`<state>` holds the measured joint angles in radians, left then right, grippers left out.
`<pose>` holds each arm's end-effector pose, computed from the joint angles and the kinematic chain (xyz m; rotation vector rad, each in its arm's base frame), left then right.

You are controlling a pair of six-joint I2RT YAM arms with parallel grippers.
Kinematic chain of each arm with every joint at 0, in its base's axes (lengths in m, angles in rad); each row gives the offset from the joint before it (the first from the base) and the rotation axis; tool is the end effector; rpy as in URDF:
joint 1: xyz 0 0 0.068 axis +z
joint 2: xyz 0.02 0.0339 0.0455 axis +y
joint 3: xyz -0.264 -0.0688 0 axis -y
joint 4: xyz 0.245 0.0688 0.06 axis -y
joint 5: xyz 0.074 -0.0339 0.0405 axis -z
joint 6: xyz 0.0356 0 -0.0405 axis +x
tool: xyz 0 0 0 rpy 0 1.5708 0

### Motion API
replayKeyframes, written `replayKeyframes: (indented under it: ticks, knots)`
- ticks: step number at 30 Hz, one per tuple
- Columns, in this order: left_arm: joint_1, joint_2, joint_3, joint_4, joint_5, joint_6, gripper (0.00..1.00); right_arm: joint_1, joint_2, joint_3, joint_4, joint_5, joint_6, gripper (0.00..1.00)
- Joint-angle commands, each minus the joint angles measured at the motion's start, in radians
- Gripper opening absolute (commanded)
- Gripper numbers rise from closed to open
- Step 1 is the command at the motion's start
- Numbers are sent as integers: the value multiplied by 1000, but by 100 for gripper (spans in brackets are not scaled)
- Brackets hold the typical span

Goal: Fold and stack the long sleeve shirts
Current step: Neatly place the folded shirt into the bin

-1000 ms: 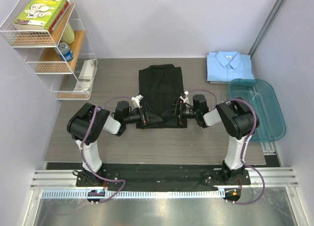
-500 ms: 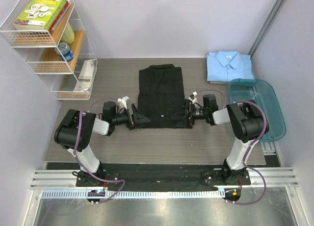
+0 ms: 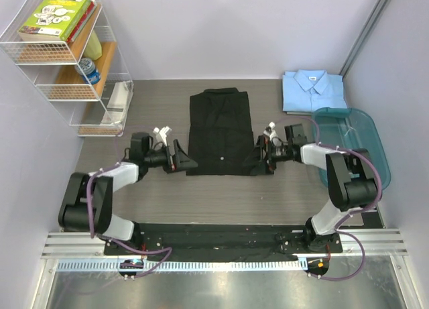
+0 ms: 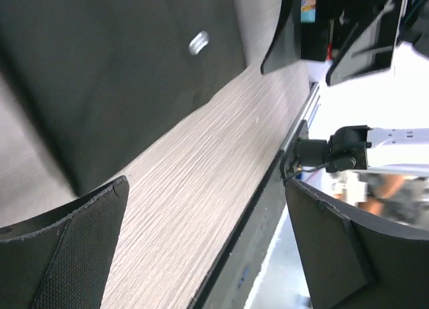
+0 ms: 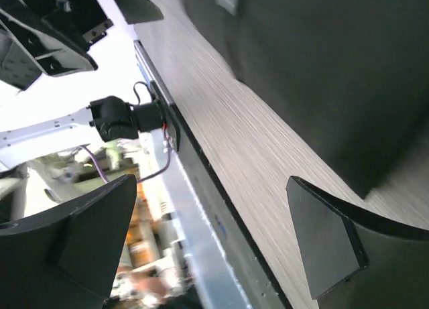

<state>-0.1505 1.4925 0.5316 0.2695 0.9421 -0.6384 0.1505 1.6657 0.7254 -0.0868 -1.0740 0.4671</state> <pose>0.2547 -0.0677 0.1497 -0.0205 2.3272 -1.4733 0.2771 0.0737 0.1359 -0.0155 2.5244 1.6235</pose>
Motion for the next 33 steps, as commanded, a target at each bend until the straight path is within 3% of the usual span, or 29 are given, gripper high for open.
replayKeyframes:
  ticks: [1,3,11,13,21,25,26,29,33]
  knots:
    - [17,-133,187,-291,23,240,100,3,-106,186,-182,48,-169,100]
    - [8,-109,241,-289,-24,249,100,20,-63,255,-162,81,-170,100]
    - [-66,322,571,-227,-98,132,100,47,285,578,-73,100,-140,99]
    - [-64,424,632,-217,-101,99,100,49,348,664,-79,98,-159,95]
    - [26,558,650,-147,-143,12,100,46,555,761,-103,128,-208,78]
    - [34,431,651,-324,-150,220,100,63,482,711,-126,88,-191,68]
    - [34,358,659,-442,-143,271,100,69,451,698,-123,76,-167,68]
    - [25,220,677,-590,-163,499,100,96,315,648,-87,86,-131,69]
    - [-73,-63,650,-789,-462,894,100,133,240,649,-100,153,-194,66]
